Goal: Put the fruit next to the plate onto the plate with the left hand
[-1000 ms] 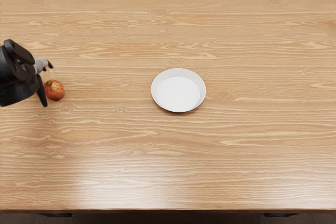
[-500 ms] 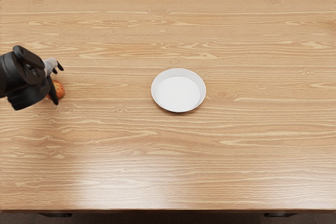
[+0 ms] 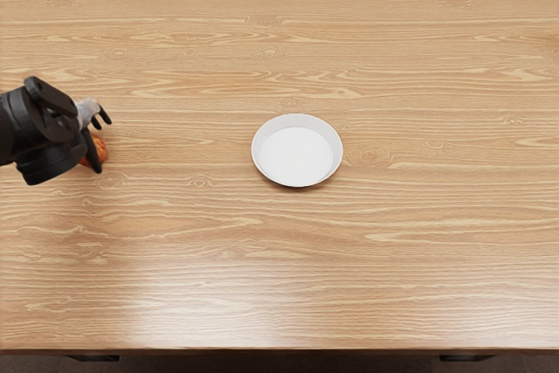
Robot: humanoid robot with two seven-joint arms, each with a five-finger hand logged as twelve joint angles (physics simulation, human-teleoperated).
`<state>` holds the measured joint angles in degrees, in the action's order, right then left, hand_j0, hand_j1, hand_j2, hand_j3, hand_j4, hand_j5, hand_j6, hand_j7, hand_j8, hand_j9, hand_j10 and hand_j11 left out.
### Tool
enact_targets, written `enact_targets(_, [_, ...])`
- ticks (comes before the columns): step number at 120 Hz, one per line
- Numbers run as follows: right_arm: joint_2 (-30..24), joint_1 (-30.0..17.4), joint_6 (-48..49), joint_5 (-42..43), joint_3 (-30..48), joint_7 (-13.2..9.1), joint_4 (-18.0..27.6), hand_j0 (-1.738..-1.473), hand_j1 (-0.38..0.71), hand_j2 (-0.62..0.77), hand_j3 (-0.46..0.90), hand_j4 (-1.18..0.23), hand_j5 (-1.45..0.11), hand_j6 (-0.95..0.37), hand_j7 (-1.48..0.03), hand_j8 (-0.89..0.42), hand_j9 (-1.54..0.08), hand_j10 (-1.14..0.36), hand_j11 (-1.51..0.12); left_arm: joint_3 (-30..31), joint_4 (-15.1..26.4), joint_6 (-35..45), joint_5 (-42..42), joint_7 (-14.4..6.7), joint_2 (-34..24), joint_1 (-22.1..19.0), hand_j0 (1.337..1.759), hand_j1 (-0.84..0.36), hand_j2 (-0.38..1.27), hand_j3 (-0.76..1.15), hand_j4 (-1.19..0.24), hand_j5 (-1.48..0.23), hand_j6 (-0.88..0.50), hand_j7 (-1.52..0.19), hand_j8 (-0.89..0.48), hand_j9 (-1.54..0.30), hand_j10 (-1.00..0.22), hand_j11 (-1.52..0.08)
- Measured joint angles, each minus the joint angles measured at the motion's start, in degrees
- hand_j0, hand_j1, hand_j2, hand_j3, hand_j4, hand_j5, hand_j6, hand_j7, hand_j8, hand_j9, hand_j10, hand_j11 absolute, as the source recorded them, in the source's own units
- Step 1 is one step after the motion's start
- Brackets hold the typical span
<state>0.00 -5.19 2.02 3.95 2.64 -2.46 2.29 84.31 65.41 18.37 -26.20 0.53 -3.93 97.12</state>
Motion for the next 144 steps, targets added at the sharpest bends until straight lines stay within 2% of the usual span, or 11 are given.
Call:
enact_targets(52, [0.0, 0.0, 0.0, 0.0, 0.0, 0.0, 0.0, -1.658, -0.35, 0.0, 0.0, 0.0, 0.0, 0.0, 0.0, 0.0, 0.0, 0.0, 0.0, 0.78, 1.33, -0.08, 0.09, -0.09, -0.28, 0.09, 1.658, -0.05, 0.07, 0.0, -0.33, -0.43, -0.33, -0.43, -0.33, -0.43, -0.33, -0.43])
enact_targets(61, [0.0, 0.0, 0.0, 0.0, 0.0, 0.0, 0.0, -1.658, -0.35, 0.0, 0.0, 0.0, 0.0, 0.0, 0.0, 0.0, 0.0, 0.0, 0.0, 0.71, 1.63, -0.44, -0.05, -1.03, -0.29, 0.13, 1.658, -0.22, 0.09, 0.0, -0.47, -0.61, -0.47, -0.61, -0.47, -0.61, -0.47, -0.61])
enact_targets(70, [0.0, 0.0, 0.0, 0.0, 0.0, 0.0, 0.0, -1.658, -0.35, 0.0, 0.0, 0.0, 0.0, 0.0, 0.0, 0.0, 0.0, 0.0, 0.0, 0.54, 1.88, -1.5, -0.13, -1.97, -0.29, 0.26, 1.656, -0.29, 0.16, 0.0, -0.57, -0.77, -0.46, -0.78, -0.5, -0.79, -0.59, -0.79])
enact_targets(81, [0.0, 0.0, 0.0, 0.0, 0.0, 0.0, 0.0, -1.658, -0.35, 0.0, 0.0, 0.0, 0.0, 0.0, 0.0, 0.0, 0.0, 0.0, 0.0, 0.46, 2.24, -2.5, -0.2, -2.56, -0.85, 1.61, 1.653, -0.36, 0.25, 0.0, -0.45, -0.93, -0.34, -0.92, -0.41, -0.93, -0.68, -0.93])
enact_targets(93, [0.0, 0.0, 0.0, 0.0, 0.0, 0.0, 0.0, -1.658, -0.35, 0.0, 0.0, 0.0, 0.0, 0.0, 0.0, 0.0, 0.0, 0.0, 0.0, -0.55, 3.21, -8.61, -0.18, -2.77, -6.01, 7.26, 1.652, -0.45, 0.33, 0.0, -0.33, -1.04, -0.23, -1.01, -0.31, -1.02, -0.75, -1.03])
enact_targets(96, [0.0, 0.0, 0.0, 0.0, 0.0, 0.0, 0.0, -1.658, -0.35, 0.0, 0.0, 0.0, 0.0, 0.0, 0.0, 0.0, 0.0, 0.0, 0.0, -1.63, 3.4, -10.78, -0.18, -2.79, -8.37, 7.99, 1.651, -0.46, 0.38, 0.0, -0.31, -1.07, -0.2, -1.03, -0.3, -1.04, -0.76, -1.04])
enact_targets(101, [0.0, -0.01, 0.0, 0.0, 0.0, 0.0, 0.0, -1.658, -0.35, 0.0, 0.0, 0.0, 0.0, 0.0, 0.0, 0.0, 0.0, 0.0, 0.0, -4.19, 3.6, -14.13, -0.11, -2.88, -11.58, 9.54, 1.65, -0.45, 0.31, 0.0, -0.3, -1.09, -0.2, -1.05, -0.28, -1.06, -0.78, -1.07])
enact_targets(109, [0.0, 0.0, 0.0, 0.0, 0.0, 0.0, 0.0, -1.658, -0.35, 0.0, 0.0, 0.0, 0.0, 0.0, 0.0, 0.0, 0.0, 0.0, 0.0, -10.41, 3.52, -18.9, 0.07, -3.01, -12.26, 9.83, 1.647, -0.45, 0.33, 0.0, -0.31, -1.11, -0.2, -1.07, -0.27, -1.09, -0.8, -1.09])
enact_targets(124, [0.0, 0.0, 0.0, 0.0, 0.0, 0.0, 0.0, -1.658, -0.35, 0.0, 0.0, 0.0, 0.0, 0.0, 0.0, 0.0, 0.0, 0.0, 0.0, -23.13, 0.68, -23.69, 0.53, -3.05, -9.25, 8.66, 1.644, -0.47, 0.41, 0.0, -0.31, -1.16, -0.18, -1.11, -0.24, -1.13, -0.82, -1.13])
enact_targets(133, [0.0, 0.0, 0.0, 0.0, 0.0, 0.0, 0.0, -1.658, -0.35, 0.0, 0.0, 0.0, 0.0, 0.0, 0.0, 0.0, 0.0, 0.0, 0.0, -29.68, -3.26, -25.57, 1.46, -3.04, -6.5, 3.59, 1.642, -0.49, 0.5, 0.0, -0.31, -1.18, -0.16, -1.13, -0.23, -1.15, -0.83, -1.15])
enact_targets(144, [0.0, 0.0, 0.0, 0.0, 0.0, 0.0, 0.0, -1.658, -0.35, 0.0, 0.0, 0.0, 0.0, 0.0, 0.0, 0.0, 0.0, 0.0, 0.0, -36.51, -7.66, -26.73, 2.76, -3.02, -4.71, 2.29, 1.642, -0.46, 0.43, 0.0, -0.37, -1.18, -0.19, -1.16, -0.24, -1.16, -0.84, -1.16])
